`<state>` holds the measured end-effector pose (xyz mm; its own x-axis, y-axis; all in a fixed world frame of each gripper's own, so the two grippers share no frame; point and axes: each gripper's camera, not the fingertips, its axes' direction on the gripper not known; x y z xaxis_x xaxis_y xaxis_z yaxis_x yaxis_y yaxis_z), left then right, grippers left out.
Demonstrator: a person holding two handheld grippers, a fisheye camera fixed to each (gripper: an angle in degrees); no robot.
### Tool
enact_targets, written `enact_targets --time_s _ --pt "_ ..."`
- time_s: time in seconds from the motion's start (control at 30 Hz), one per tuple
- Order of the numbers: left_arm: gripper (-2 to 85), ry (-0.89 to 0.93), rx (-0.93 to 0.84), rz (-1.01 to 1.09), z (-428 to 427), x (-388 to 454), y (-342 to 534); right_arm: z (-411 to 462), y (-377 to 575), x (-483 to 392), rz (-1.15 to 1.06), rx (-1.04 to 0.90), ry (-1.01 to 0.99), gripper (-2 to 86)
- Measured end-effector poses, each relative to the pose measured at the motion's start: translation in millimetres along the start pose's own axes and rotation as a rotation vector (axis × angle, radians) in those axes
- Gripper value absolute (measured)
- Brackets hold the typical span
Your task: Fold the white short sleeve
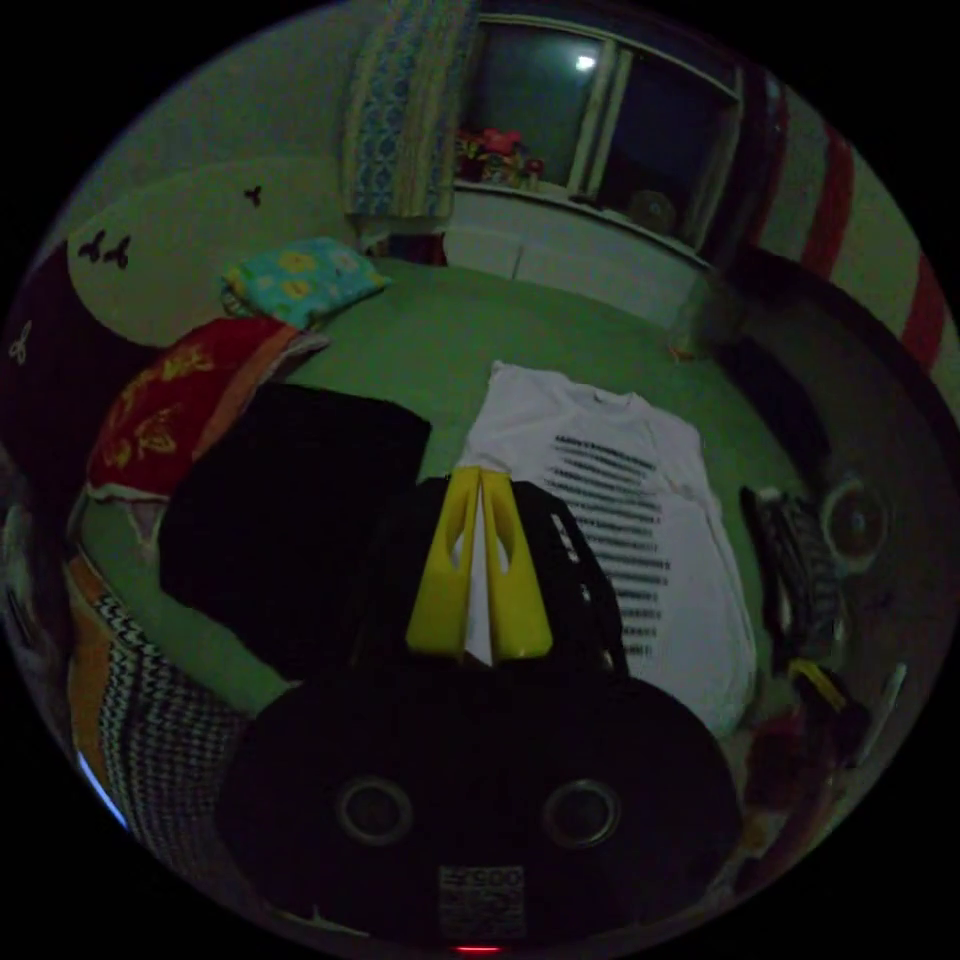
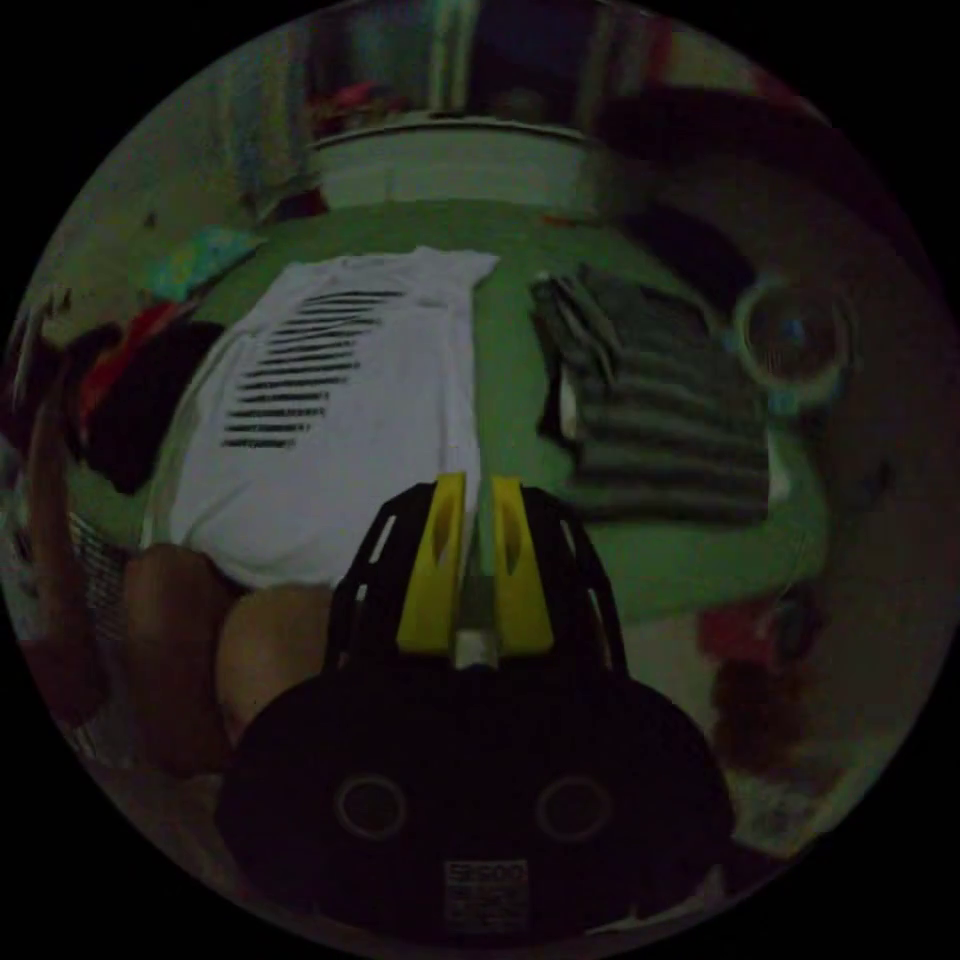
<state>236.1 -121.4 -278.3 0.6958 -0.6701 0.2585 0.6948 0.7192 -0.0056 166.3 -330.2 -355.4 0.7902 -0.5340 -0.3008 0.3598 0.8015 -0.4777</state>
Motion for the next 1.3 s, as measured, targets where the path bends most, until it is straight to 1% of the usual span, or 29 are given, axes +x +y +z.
enact_targets --time_s 0.1,0.17,0.27,0.37,0.5,0.6,0.7,0.83,0.9,0.97,1.03,1.1,1.17,1.2,1.3 --pt "1.8 0.112 -0.063 0.050 -24.3 0.6 68.3 -3.4 70.3 25.4 0.060 0.004 -0.119 8.4" --pt "6.0 0.155 -0.132 0.082 -35.7 -4.1 125.3 -4.7 101.9 28.2 0.039 -0.003 -0.132 9.8" --pt "8.8 0.098 -0.218 0.076 -45.1 -15.8 186.8 -9.9 141.9 25.5 -0.054 -0.012 -0.040 12.0" --pt "8.7 0.070 -0.228 0.001 -62.2 -30.8 230.5 -23.7 175.4 34.7 -0.071 0.015 0.039 12.5" --pt "9.9 0.055 -0.172 0.000 -84.7 -35.9 263.0 -40.4 213.8 62.0 -0.045 0.033 0.053 11.6" --pt "12.1 0.052 -0.151 0.022 -91.2 -36.4 281.4 -43.6 236.1 80.0 -0.038 0.003 0.050 10.2" --pt "13.5 0.065 -0.203 0.014 -86.8 -39.3 300.3 -44.7 257.4 95.6 -0.027 -0.022 0.062 8.4" --pt "14.1 0.078 -0.330 0.008 -77.6 -38.9 331.5 -55.4 280.8 114.5 -0.014 -0.043 0.079 5.7" --pt "14.1 0.067 -0.289 0.007 -84.4 -37.9 345.7 -66.0 295.8 127.5 -0.020 -0.085 0.028 1.4" --pt "13.7 0.066 -0.277 -0.013 -95.6 -37.3 359.6 -75.5 307.6 138.3 -0.007 -0.091 0.002 -0.7" --pt "12.4 0.065 -0.304 -0.010 -103.0 -36.1 367.0 -90.2 319.2 149.7 -0.001 -0.071 -0.022 -1.2" --pt "8.8 0.085 -0.334 0.017 -111.3 -34.5 372.5 -114.9 332.1 167.5 0.038 -0.041 -0.100 -1.3" --pt "4.1 0.187 -0.360 0.038 -125.7 -32.7 376.8 -138.0 339.4 181.6 0.063 0.000 -0.173 -1.3" --pt "3.7 0.187 -0.353 0.040 -131.1 -32.5 377.3 -154.7 342.4 191.1 0.077 0.027 -0.215 -1.2" --pt "2.4 0.205 -0.260 0.084 -168.5 -30.8 375.2 -199.5 344.7 210.3 0.075 0.096 -0.276 -0.5"
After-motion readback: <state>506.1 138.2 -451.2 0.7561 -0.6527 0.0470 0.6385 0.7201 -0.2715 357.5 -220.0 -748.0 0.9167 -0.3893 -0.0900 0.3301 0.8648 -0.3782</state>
